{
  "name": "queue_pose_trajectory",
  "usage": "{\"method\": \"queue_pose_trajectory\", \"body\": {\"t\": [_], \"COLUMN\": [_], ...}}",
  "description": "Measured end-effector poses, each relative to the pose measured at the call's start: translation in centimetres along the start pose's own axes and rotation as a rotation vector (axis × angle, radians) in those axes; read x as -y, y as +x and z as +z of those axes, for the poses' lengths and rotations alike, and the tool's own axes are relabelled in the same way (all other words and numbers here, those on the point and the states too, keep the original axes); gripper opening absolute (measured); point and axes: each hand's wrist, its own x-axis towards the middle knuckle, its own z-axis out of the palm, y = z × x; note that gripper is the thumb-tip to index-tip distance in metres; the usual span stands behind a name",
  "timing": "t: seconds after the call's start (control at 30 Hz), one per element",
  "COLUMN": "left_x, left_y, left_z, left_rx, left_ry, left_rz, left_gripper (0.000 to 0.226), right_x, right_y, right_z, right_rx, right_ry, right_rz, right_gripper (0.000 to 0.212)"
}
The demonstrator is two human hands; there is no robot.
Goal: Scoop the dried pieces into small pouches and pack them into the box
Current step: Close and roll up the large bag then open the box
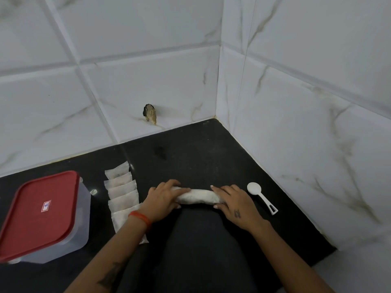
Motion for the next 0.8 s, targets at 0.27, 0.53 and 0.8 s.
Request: {"method": "queue_pose_trajectory", "body": {"t": [0.27, 0.53, 0.8], "left_x": [0.3, -3.1, -6.8], "left_y": [3.7, 9.2, 11.7], "left_z": [-4.1, -5.6, -1.5], "left_rx": [0.168, 0.128, -0.116], "left_ry": [-0.382, -0.486, -0.471], "left_rz": [0.069, 0.111, 0.050], "left_gripper": [0.040, 0.029, 0.026], "right_x": [0.1, -0.4, 0.1], "right_y": [-2.1, -4.7, -6.3], "right_z": [-3.9, -5.1, -3.1], "right_rx": [0.198, -0.034, -0.224], "right_ry": [0.716, 1.054, 0.268], "right_rz": [0.397, 0.770, 0.675], "right_gripper": [0.015, 0.021, 0.019]}}
